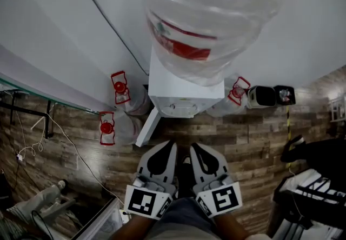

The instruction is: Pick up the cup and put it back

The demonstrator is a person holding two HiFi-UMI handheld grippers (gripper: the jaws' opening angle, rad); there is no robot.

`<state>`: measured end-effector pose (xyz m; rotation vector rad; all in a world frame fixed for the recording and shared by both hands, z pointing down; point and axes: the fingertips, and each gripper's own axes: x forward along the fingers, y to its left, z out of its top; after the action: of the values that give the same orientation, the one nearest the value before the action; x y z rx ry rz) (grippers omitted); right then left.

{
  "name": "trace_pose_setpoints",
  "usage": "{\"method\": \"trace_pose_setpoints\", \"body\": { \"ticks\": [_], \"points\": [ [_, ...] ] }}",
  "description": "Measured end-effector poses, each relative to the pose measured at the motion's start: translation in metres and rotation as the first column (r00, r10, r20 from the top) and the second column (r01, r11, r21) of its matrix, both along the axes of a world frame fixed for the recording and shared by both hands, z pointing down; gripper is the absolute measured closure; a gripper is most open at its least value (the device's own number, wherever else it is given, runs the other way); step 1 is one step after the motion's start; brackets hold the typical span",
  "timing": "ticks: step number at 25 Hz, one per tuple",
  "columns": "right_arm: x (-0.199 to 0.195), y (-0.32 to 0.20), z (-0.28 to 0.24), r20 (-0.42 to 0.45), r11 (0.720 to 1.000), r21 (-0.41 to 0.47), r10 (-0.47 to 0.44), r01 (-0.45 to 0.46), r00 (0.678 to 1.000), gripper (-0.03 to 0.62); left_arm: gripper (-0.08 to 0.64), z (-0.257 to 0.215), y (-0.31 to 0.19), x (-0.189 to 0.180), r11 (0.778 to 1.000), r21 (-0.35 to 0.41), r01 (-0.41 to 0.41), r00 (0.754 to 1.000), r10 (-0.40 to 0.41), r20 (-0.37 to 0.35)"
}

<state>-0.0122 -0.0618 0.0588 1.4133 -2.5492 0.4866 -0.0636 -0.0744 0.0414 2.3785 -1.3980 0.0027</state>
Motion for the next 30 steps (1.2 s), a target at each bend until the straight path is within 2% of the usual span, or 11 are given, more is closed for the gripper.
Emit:
{"method": "trace_pose_setpoints", "body": {
  "ticks": [3,7,15,19,30],
  "points": [
    [-0.011,-0.017,0.017,-0.013,0.999,0.049,0.013,-0.012,1.000,0.569,0.554,0.022,-0.013,-0.007,1.000,0.002,-0.016,1.000,0.016,0.007],
    [-0.023,-0.026,0.063,-0.019,0.999,0.036,-0.009,0.009,1.000,0.569,0.554,0.061,-0.020,-0.013,0.999,0.023,-0.025,0.999,0.025,0.021],
    [-0.018,-0.028,0.170,-0.039,0.996,0.063,-0.054,0.057,0.998,0.568,0.553,0.175,-0.024,-0.011,0.999,0.027,0.025,1.000,-0.025,0.005],
    [-0.012,-0.034,0.227,-0.043,0.994,0.079,-0.068,0.071,0.997,0.568,0.553,0.234,-0.026,-0.009,0.999,0.040,0.032,0.999,-0.033,0.024],
    [-0.011,-0.041,0.370,-0.036,0.990,0.118,-0.076,0.080,0.996,0.568,0.552,0.379,-0.034,0.004,0.995,0.079,-0.062,0.995,0.055,0.087]
  ]
}}
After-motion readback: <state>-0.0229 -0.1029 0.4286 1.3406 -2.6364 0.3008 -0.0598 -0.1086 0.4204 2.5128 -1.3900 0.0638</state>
